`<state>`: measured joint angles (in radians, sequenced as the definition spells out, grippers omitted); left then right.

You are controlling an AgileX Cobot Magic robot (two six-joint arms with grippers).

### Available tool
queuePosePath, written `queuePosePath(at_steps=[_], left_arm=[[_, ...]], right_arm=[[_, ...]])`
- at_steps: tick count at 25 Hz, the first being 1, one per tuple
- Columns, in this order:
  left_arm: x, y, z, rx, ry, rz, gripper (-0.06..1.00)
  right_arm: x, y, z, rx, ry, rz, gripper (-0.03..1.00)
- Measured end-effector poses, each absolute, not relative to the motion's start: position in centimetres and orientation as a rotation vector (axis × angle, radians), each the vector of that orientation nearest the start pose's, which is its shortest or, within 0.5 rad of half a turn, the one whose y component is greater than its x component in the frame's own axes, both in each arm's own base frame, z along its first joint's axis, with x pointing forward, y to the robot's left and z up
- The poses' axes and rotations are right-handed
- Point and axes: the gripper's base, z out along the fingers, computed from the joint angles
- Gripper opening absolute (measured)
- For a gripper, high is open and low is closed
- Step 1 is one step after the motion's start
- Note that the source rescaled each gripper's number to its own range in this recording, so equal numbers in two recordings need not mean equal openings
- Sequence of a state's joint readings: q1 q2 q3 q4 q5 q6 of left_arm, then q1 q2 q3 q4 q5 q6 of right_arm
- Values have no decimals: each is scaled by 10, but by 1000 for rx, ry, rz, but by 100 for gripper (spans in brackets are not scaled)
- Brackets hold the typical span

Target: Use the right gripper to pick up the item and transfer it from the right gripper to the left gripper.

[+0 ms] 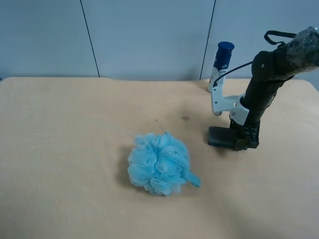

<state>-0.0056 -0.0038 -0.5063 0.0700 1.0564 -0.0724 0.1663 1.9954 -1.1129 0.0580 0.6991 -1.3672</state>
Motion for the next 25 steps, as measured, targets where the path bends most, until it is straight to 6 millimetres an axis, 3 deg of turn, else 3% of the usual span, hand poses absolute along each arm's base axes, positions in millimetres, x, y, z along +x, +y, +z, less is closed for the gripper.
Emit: queuePosePath(at_steps=[11,20,25], left_arm=[[-6,6,279,-71,2027,34,100],[-6,6,279,-71,2027,34,100],[-6,6,279,-71,2027,34,100]], right_arm=[[343,61,112,-2077,2256,-5,0],[338,63,149,-1845,2361,-10,0],[329,84,177,-1744,2337,9,0]])
